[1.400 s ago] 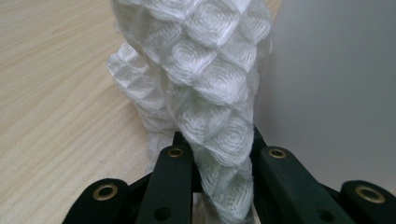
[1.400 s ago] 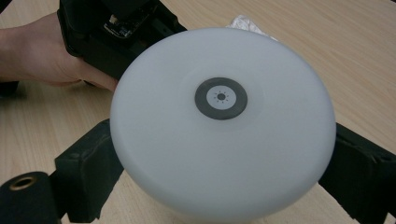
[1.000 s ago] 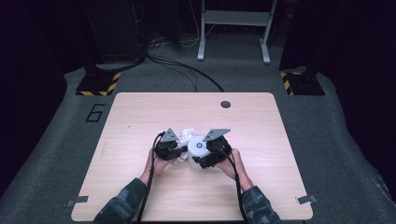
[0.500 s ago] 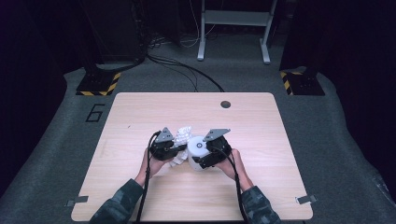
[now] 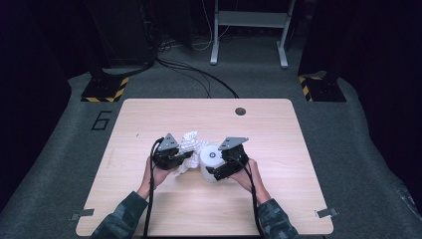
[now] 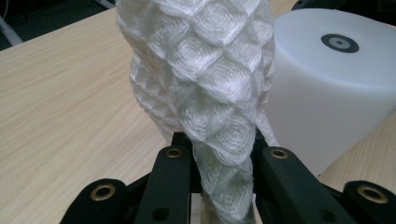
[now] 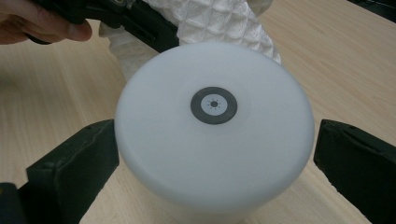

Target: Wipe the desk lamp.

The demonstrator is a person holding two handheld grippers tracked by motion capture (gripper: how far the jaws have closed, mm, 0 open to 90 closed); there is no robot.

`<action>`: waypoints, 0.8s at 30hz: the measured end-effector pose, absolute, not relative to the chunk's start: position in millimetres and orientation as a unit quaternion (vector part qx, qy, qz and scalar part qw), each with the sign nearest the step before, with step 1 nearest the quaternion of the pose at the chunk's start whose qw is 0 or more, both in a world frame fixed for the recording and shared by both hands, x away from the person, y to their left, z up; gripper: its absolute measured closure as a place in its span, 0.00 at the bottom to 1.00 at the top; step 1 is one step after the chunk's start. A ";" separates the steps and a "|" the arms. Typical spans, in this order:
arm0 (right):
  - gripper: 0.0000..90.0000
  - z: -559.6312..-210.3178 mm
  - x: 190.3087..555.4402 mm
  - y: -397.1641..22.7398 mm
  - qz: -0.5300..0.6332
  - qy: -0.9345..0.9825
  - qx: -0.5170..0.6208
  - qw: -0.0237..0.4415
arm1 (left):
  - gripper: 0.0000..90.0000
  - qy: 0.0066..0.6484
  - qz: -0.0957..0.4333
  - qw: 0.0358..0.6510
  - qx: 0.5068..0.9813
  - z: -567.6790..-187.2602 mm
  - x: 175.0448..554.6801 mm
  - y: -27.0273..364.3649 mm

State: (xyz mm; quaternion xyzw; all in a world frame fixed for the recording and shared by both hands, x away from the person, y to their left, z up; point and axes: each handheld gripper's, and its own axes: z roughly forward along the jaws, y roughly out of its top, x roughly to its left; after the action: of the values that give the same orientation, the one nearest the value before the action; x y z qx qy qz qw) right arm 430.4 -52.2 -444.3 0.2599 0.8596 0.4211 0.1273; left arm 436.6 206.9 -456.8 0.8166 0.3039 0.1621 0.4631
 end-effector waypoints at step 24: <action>0.00 -432.7 401.9 -138.1 0.446 0.805 0.344 0.184 | 0.87 0.372 0.225 0.416 0.799 -440.5 422.6 291.4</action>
State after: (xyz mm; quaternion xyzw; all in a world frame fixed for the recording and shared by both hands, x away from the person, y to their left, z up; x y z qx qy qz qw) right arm 401.9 -138.1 -432.7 0.3444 0.8055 0.4458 0.1842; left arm 422.6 291.4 -440.5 0.7987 0.3725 0.2246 0.4159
